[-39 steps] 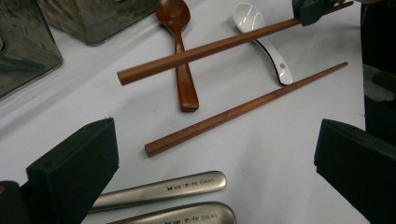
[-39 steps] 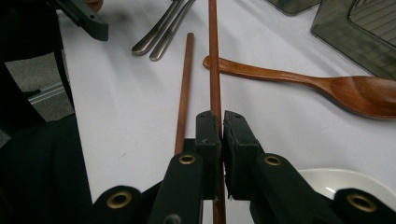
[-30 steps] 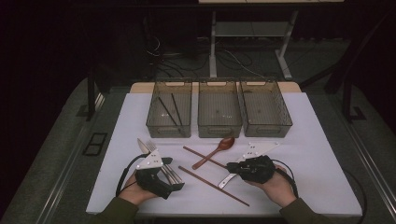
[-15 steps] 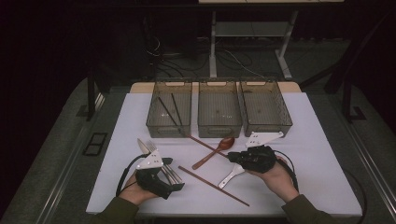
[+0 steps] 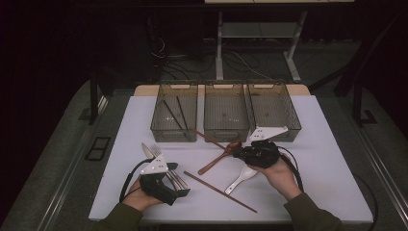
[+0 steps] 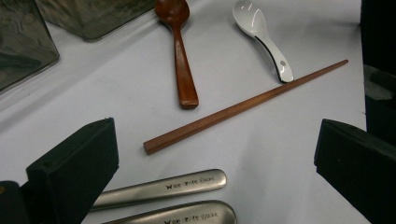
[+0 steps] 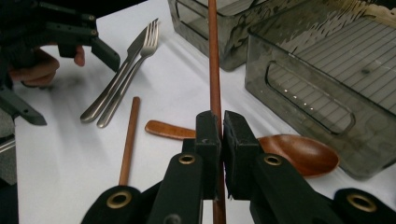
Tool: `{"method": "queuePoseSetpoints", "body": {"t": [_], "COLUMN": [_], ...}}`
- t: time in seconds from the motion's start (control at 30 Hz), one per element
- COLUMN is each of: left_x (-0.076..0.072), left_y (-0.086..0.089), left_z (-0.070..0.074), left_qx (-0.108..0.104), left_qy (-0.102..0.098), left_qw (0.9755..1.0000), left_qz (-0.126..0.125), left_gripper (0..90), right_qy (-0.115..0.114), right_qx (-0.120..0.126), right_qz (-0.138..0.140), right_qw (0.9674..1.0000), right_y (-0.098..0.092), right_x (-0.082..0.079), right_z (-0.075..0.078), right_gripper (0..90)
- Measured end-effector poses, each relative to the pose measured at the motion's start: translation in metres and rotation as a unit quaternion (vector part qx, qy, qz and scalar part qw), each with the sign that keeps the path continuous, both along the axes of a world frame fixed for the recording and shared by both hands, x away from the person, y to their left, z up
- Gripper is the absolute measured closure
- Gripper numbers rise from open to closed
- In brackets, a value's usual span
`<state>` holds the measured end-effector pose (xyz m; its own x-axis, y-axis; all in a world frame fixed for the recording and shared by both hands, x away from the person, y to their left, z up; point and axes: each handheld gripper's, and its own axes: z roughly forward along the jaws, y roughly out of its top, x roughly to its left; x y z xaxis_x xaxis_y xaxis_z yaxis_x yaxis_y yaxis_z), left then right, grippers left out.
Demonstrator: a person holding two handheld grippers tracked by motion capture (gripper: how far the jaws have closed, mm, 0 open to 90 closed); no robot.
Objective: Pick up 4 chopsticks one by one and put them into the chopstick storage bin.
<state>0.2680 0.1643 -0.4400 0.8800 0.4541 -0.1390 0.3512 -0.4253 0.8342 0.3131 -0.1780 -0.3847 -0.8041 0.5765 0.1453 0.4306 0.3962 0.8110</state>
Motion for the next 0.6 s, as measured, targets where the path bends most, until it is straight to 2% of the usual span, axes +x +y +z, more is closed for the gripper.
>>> {"method": "queuePoseSetpoints", "body": {"t": [0.23, 0.6], "left_x": [-0.001, -0.001], "left_y": [0.0, 0.0], "left_z": [0.0, 0.001], "left_qx": [-0.003, -0.003], "left_qy": [0.002, -0.001], "left_qw": [1.0, 1.0], "left_qz": [0.003, -0.001], "left_gripper": [0.0, 0.0], "right_qy": [0.0, -0.002], "right_qx": [0.001, 0.001], "right_qz": [-0.01, -0.027], "right_qw": [1.0, 0.9996], "right_y": [0.007, 0.03], "right_x": [0.012, 0.041], "right_z": [0.006, 0.019], "right_gripper": [85.2, 85.2]}}
